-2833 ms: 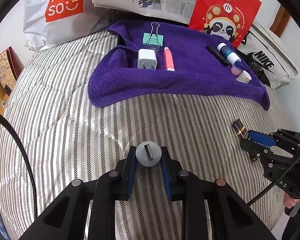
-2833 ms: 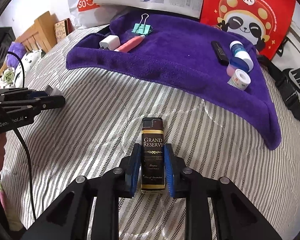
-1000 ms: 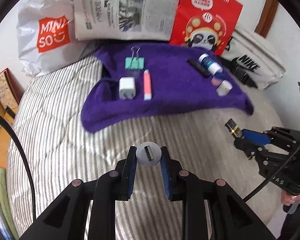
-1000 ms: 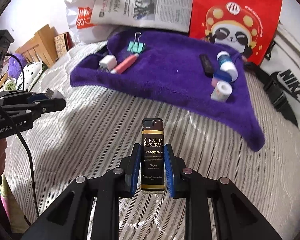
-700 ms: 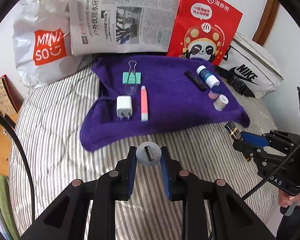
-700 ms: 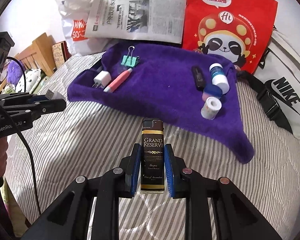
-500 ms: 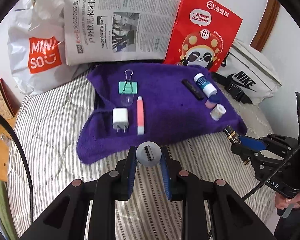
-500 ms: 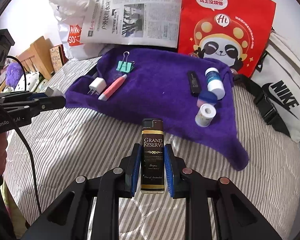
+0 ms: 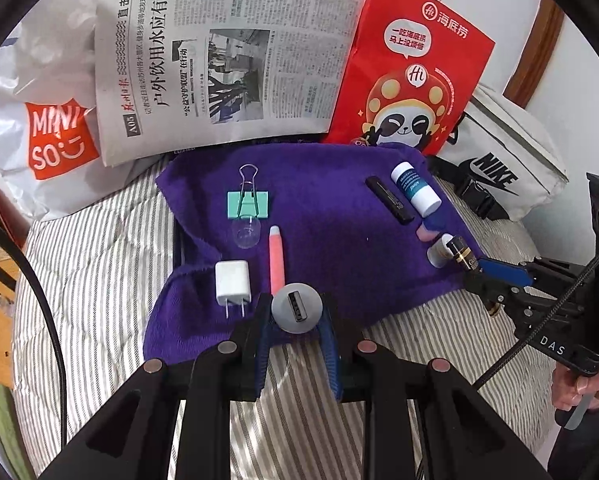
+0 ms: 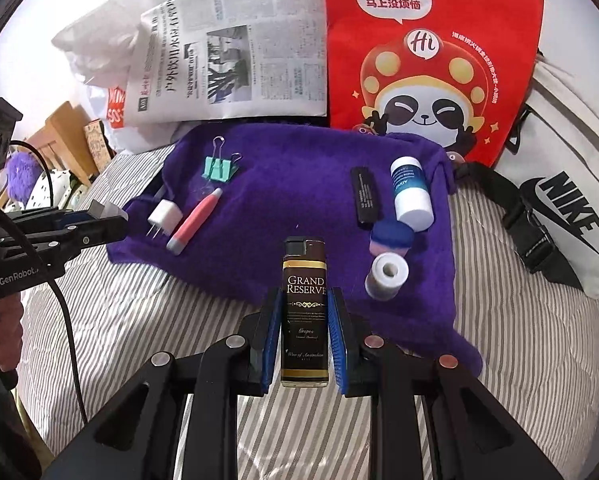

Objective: Organize rigid objects
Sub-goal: 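Lower the Grand Reserve box beside the black case and open the right gripper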

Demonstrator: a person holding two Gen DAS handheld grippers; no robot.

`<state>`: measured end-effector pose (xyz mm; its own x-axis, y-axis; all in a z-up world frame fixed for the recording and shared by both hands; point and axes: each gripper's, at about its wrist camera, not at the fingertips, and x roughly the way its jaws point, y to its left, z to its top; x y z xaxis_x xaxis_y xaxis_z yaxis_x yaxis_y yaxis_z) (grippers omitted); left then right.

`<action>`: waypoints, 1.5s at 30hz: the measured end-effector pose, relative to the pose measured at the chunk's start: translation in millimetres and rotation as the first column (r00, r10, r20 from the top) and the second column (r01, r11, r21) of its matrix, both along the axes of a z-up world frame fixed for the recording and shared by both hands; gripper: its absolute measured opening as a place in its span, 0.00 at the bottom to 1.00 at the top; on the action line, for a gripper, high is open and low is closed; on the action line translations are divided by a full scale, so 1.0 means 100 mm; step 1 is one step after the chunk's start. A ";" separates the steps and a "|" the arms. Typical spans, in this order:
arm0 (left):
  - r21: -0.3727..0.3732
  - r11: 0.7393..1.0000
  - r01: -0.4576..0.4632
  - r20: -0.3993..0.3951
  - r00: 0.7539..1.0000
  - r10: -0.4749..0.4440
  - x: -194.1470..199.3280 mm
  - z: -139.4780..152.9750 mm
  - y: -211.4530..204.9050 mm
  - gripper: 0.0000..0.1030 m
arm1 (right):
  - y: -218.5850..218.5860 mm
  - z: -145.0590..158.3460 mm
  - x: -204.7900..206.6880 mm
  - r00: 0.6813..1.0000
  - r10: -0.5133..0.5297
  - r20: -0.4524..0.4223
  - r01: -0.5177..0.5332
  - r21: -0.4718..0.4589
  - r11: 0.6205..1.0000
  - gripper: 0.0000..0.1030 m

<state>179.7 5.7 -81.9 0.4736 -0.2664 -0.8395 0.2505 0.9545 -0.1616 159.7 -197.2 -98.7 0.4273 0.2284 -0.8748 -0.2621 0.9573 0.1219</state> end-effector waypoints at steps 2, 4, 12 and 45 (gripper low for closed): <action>0.000 1.000 0.008 -0.004 1.000 -0.008 0.08 -0.02 -0.03 0.22 | -0.01 -0.02 0.05 1.000 -0.004 -0.006 0.004 0.012 1.000 0.23; 0.003 1.000 0.011 -0.009 1.000 -0.011 0.15 -0.05 -0.05 0.22 | -0.02 -0.04 0.11 1.000 -0.010 -0.009 0.011 0.014 1.000 0.23; 0.003 1.000 0.013 -0.018 1.000 -0.013 0.38 -0.10 -0.07 0.22 | -0.07 -0.13 0.37 0.999 -0.036 -0.032 0.037 0.038 0.999 0.23; -0.046 0.999 0.013 -0.036 0.999 -0.015 0.49 -0.21 0.10 0.22 | 0.20 -0.64 0.96 0.991 -0.039 -0.126 0.036 -0.027 0.999 0.23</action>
<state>228.9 16.1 -102.7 0.4394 -0.3117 -0.8425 0.2572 0.9423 -0.2145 255.6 -177.4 -162.8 0.3204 0.1916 -0.9277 -0.2097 0.9694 0.1278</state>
